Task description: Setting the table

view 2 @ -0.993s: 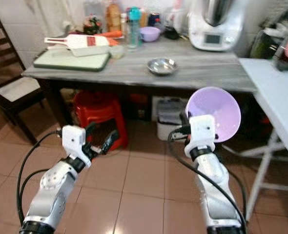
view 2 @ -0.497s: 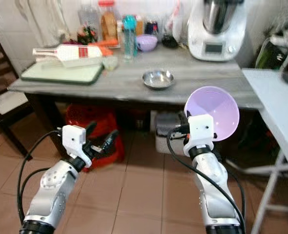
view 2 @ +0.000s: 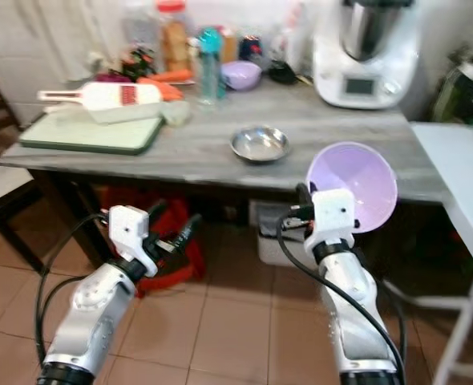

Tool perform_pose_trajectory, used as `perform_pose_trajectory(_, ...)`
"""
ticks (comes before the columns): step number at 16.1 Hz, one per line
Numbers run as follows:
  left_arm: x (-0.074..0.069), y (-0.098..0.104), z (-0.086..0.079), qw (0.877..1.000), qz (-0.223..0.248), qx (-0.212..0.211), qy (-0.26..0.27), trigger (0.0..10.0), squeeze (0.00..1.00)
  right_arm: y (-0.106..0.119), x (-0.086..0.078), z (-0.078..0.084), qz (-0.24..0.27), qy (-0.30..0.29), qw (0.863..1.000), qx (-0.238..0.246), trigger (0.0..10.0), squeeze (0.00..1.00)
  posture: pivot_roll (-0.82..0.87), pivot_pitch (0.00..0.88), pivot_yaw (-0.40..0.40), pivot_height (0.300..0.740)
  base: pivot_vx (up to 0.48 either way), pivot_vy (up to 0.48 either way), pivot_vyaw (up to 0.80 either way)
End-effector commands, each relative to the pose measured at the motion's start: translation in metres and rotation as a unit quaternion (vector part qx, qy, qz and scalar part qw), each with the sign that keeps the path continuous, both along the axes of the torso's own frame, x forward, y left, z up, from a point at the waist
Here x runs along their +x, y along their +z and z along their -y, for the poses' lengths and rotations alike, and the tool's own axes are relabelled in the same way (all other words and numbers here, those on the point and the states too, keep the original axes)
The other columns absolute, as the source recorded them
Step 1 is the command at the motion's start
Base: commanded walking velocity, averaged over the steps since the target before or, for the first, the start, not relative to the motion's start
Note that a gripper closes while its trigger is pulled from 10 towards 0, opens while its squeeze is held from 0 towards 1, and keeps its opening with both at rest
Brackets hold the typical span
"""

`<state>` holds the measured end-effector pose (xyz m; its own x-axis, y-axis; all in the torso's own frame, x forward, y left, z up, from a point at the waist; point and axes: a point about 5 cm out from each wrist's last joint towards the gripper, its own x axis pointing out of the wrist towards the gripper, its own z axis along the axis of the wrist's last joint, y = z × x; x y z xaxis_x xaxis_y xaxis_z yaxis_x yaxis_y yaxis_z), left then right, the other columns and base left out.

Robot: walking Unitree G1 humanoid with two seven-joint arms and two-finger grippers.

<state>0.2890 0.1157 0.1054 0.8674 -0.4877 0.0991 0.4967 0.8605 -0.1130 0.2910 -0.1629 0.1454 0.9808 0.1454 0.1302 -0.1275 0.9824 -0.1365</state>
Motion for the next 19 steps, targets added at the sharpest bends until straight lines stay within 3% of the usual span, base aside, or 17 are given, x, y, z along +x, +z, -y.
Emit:
perform_pose_trajectory(1,0.001,0.001,-0.010,1.000,0.000,0.006,0.014,10.0,0.00,0.005,0.001,-0.008,0.011,0.011,1.000,0.004,10.0,0.00,0.00,0.000,0.015,0.740,0.409,0.000,0.00)
perform_pose_trajectory(6,0.001,0.003,-0.021,0.998,0.015,0.030,0.060,10.0,0.00,0.007,-0.002,-0.004,0.016,0.001,1.000,0.006,10.0,0.00,0.00,0.000,0.015,0.740,0.397,0.000,0.00)
perform_pose_trajectory(9,-0.008,-0.001,-0.032,0.995,0.009,0.039,0.087,10.0,0.00,0.003,-0.008,-0.002,0.011,-0.002,1.000,0.008,10.0,0.00,0.00,0.000,0.015,0.740,0.384,0.000,0.00)
perform_pose_trajectory(13,-0.010,-0.003,-0.024,0.996,0.005,0.037,0.075,10.0,0.00,0.006,-0.003,-0.005,0.014,0.002,1.000,0.008,10.0,0.00,0.00,0.000,0.014,0.740,0.387,0.000,0.00)
perform_pose_trajectory(19,-0.010,-0.001,-0.019,0.997,0.005,0.030,0.064,10.0,0.00,0.008,-0.001,-0.006,0.019,0.003,1.000,0.007,10.0,0.00,0.00,0.000,0.014,0.740,0.386,0.000,0.66)
